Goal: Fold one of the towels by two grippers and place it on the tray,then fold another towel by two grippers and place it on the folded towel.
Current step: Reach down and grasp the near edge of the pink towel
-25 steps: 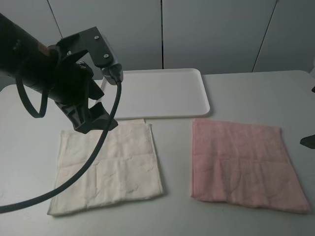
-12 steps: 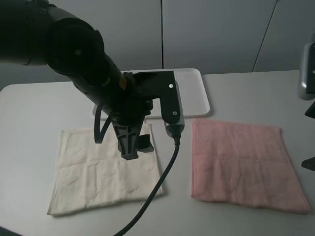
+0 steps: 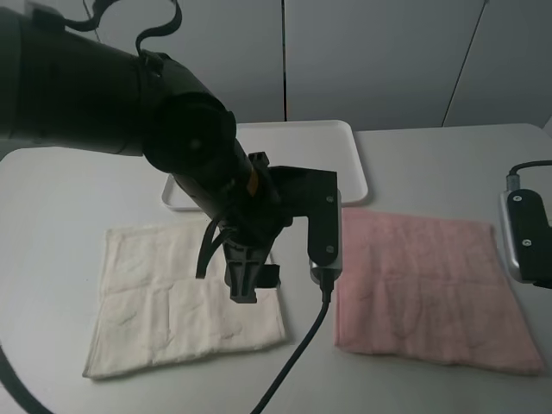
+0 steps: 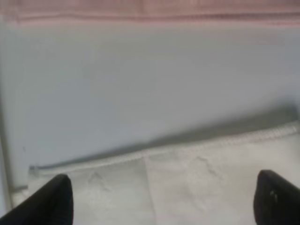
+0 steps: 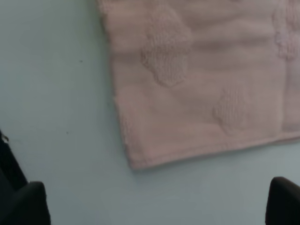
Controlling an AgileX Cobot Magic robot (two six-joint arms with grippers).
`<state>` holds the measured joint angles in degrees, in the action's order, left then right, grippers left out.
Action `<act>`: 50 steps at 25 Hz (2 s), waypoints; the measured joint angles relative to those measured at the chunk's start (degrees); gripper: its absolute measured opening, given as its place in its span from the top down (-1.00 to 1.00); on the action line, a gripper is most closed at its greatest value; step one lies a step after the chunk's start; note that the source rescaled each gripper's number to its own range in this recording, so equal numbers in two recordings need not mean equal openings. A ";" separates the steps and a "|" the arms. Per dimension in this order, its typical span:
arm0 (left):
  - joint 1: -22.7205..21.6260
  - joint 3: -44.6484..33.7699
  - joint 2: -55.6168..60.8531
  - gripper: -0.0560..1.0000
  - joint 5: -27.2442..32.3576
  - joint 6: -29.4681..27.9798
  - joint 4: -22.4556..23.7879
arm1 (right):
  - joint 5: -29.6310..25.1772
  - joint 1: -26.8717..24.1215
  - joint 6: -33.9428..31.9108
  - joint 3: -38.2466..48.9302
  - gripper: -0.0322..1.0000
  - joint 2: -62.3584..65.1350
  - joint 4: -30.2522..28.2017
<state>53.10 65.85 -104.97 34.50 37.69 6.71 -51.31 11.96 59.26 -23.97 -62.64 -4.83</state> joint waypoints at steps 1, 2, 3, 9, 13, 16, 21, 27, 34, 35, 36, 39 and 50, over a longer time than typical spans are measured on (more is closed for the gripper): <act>0.41 0.00 -0.32 -0.99 -0.24 0.00 0.00 | 1.03 0.00 0.00 0.10 -1.00 -1.22 0.06; 0.64 0.00 -0.79 -0.99 -0.35 0.00 0.12 | 2.13 0.00 0.04 0.21 -1.00 -2.33 0.06; 0.73 0.00 -1.17 -0.99 -0.71 0.00 0.21 | 3.06 0.00 0.04 0.21 -1.00 -3.82 0.06; 1.13 0.00 -1.39 -0.99 -1.19 0.00 0.21 | 6.42 0.00 0.28 0.21 -1.00 -12.20 -0.38; 1.13 0.00 -1.39 -0.99 -1.19 -0.11 0.32 | 9.65 0.00 0.46 1.22 -1.00 -15.33 -0.52; 1.13 0.00 -1.39 -0.99 -1.19 -0.11 0.42 | 11.42 0.00 1.84 3.65 -1.00 -16.54 -2.26; 1.13 0.00 -1.39 -0.99 -1.19 -0.11 0.42 | 15.11 0.00 2.89 6.46 -1.00 -16.64 -3.18; 1.13 0.00 -1.39 -0.99 -1.31 -0.11 0.42 | 18.72 0.00 2.89 7.43 -1.00 -17.58 -3.31; 1.13 0.00 -1.39 -0.99 -1.53 -0.22 0.42 | 19.78 0.00 2.89 7.43 -0.97 -21.51 -3.41; 1.13 0.00 -1.39 -0.99 -1.54 -0.22 0.42 | 20.10 0.00 2.89 7.43 -0.97 -22.06 -3.41; 1.13 0.00 -1.39 -0.99 -1.54 -0.22 0.42 | 20.40 0.00 2.89 7.43 -0.97 -22.73 -3.41; 1.13 0.00 -1.39 -0.99 -1.54 -0.22 0.42 | 21.14 0.00 2.80 7.43 -0.97 -24.26 -3.66; 1.13 0.00 -1.39 -0.99 -1.54 -1.31 1.02 | 26.94 0.00 2.15 8.10 -0.79 -25.87 -7.53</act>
<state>54.23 65.85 -106.36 32.96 36.38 7.73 -24.37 11.96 61.41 -15.88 -88.51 -12.36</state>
